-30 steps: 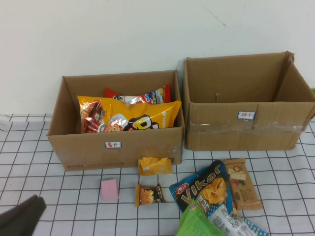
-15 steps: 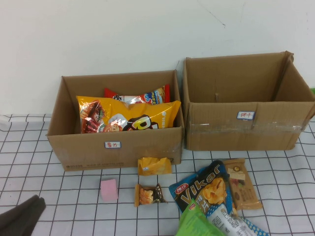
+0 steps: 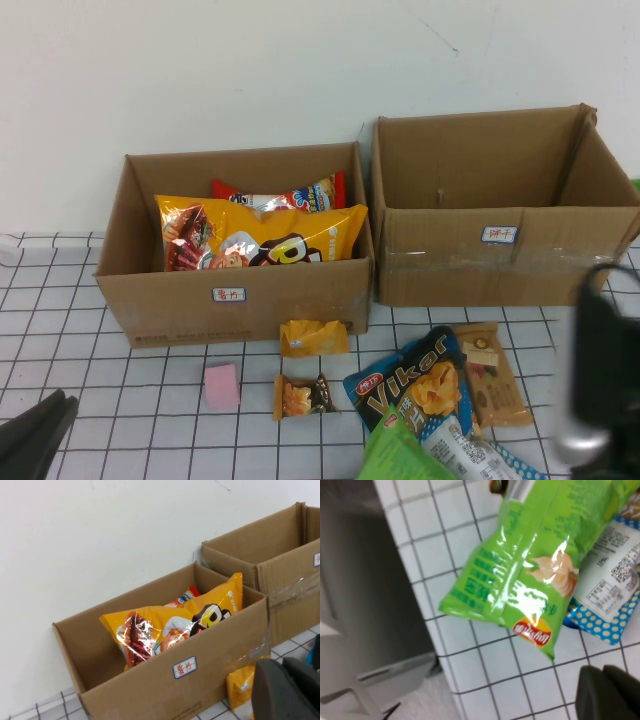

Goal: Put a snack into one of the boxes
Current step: Pick up the potato chip

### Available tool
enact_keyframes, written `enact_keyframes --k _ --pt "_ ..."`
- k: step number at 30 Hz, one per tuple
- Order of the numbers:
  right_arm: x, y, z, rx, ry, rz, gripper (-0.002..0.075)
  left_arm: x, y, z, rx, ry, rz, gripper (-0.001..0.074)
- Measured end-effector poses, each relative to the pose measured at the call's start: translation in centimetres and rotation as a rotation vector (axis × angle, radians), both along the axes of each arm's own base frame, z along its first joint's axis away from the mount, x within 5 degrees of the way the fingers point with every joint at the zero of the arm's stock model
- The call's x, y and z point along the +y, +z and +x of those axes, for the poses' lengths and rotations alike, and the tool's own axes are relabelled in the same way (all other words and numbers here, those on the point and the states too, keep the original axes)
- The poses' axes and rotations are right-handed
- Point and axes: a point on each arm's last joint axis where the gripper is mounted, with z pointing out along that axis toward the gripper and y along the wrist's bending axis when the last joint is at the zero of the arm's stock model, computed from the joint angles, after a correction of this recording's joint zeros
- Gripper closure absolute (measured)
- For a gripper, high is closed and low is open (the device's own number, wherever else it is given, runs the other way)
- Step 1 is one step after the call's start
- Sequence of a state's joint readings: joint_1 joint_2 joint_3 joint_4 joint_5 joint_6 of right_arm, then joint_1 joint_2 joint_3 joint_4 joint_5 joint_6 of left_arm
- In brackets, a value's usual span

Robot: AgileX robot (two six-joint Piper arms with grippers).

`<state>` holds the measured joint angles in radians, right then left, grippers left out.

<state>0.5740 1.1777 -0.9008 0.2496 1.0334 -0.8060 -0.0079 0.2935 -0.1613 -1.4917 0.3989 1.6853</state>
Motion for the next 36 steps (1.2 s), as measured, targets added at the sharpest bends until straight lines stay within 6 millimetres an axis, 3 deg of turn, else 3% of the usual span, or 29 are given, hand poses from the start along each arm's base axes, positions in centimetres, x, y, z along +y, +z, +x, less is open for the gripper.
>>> enact_keyframes --k 4,7,10,13,15,17,26,32,34,36 --pt "2.7 -2.1 0.8 0.004 0.002 -0.050 0.0718 0.0 0.0 0.0 -0.017 -0.003 0.035 0.0736" --pt "4.4 -3.6 1.4 0.005 0.020 -0.042 0.0639 0.0 0.0 0.0 -0.023 -0.002 0.048 0.0736" --pt "5.5 -5.2 2.4 0.014 0.008 -0.034 0.0445 0.0 0.0 0.0 -0.031 -0.004 0.066 0.0736" --pt "6.4 -6.8 3.5 0.017 -0.048 -0.024 0.0188 0.0 0.0 0.0 -0.035 -0.005 0.073 0.0736" --pt "7.0 -8.0 4.3 0.020 -0.084 -0.025 0.0099 0.0 0.0 0.0 -0.036 -0.005 0.075 0.0736" --pt "7.5 -9.3 4.9 0.029 -0.098 -0.036 0.0064 0.0 0.0 0.0 -0.037 -0.005 0.078 0.0736" --pt "8.6 -15.4 6.5 0.092 -0.132 -0.115 0.0036 0.0 0.0 0.0 -0.038 -0.005 0.080 0.0736" --pt "8.9 -16.9 6.9 0.104 -0.165 -0.121 0.0040 0.0 0.0 0.0 -0.038 -0.005 0.081 0.0736" --pt "9.1 -16.8 7.1 0.092 -0.167 -0.110 0.0090 0.0 0.0 0.0 -0.038 -0.005 0.081 0.0736" --pt "9.4 -16.4 7.4 0.076 -0.170 -0.094 0.0219 0.0 0.0 0.0 -0.038 -0.005 0.081 0.0736"
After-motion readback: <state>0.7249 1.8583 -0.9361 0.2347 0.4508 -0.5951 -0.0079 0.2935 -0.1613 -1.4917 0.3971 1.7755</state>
